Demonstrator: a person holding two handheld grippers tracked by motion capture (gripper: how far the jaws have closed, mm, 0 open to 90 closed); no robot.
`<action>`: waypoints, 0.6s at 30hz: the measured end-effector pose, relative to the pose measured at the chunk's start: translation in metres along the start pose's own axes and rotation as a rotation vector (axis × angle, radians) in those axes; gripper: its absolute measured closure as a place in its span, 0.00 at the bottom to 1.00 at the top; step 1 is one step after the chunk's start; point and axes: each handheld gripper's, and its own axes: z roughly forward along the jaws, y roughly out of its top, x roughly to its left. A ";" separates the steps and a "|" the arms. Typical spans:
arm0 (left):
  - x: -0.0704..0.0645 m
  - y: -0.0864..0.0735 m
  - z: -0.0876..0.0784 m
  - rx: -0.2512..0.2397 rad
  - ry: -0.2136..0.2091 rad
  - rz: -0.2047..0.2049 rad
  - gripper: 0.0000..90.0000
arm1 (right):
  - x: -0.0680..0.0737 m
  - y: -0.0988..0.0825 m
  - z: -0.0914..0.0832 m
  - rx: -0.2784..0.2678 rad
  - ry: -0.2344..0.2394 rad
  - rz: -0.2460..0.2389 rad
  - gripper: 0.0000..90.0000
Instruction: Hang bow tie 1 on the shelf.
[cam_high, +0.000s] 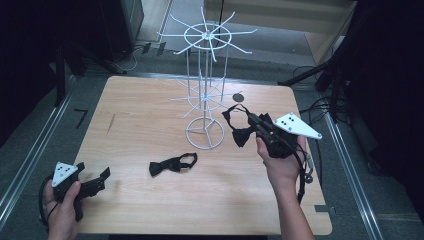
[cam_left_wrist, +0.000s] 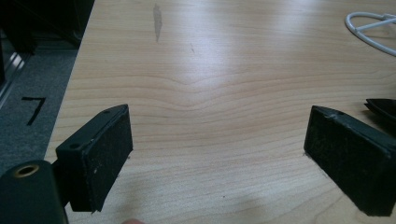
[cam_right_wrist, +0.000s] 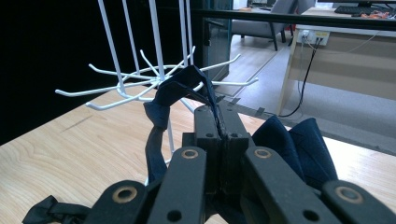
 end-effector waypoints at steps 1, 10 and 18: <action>0.000 0.000 0.000 0.000 0.000 0.000 0.09 | 0.000 0.000 0.000 0.000 0.000 0.000 0.99; 0.000 0.000 0.000 0.000 0.000 0.004 0.09 | -0.001 0.002 0.006 0.006 0.003 0.009 0.99; 0.000 0.000 0.000 0.002 -0.001 0.006 0.09 | -0.001 0.005 0.012 0.012 0.004 0.004 0.99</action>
